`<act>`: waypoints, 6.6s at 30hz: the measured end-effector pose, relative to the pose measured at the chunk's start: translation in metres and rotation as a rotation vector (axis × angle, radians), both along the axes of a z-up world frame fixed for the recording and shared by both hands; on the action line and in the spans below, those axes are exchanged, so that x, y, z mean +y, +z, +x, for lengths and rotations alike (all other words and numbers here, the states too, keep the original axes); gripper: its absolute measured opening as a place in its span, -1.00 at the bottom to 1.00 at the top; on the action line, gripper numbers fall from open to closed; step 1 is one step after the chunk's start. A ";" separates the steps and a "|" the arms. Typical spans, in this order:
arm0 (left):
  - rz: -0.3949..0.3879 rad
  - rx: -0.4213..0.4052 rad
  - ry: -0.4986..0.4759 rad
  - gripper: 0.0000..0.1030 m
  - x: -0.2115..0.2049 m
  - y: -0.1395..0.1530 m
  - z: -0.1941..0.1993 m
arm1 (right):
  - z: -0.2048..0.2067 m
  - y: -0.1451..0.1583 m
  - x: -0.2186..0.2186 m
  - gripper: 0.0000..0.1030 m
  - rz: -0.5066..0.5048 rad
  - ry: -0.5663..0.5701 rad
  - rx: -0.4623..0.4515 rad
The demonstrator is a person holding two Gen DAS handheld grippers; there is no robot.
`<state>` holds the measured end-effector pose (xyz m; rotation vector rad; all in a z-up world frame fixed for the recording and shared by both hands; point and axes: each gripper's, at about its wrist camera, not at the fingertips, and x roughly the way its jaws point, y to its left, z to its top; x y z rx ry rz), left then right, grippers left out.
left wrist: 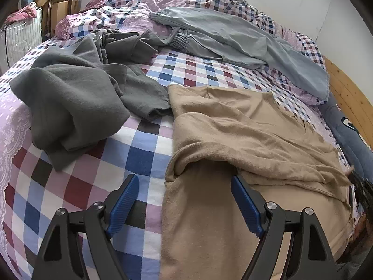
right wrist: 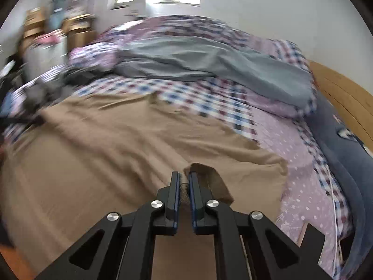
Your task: Fold clothes
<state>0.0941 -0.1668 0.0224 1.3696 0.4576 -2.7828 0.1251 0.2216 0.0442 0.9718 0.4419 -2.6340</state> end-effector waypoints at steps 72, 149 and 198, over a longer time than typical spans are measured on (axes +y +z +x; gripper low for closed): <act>-0.100 -0.047 -0.037 0.66 0.020 0.003 0.018 | -0.125 -0.038 0.135 -0.87 -0.434 -0.533 -0.190; 0.121 -0.059 0.046 -0.82 0.016 0.004 0.006 | -0.048 -0.006 0.162 -0.22 -0.512 -0.476 -0.199; 0.122 -0.131 -0.009 0.18 -0.021 0.002 -0.146 | -0.080 -0.017 0.190 -0.16 -0.575 -0.582 -0.158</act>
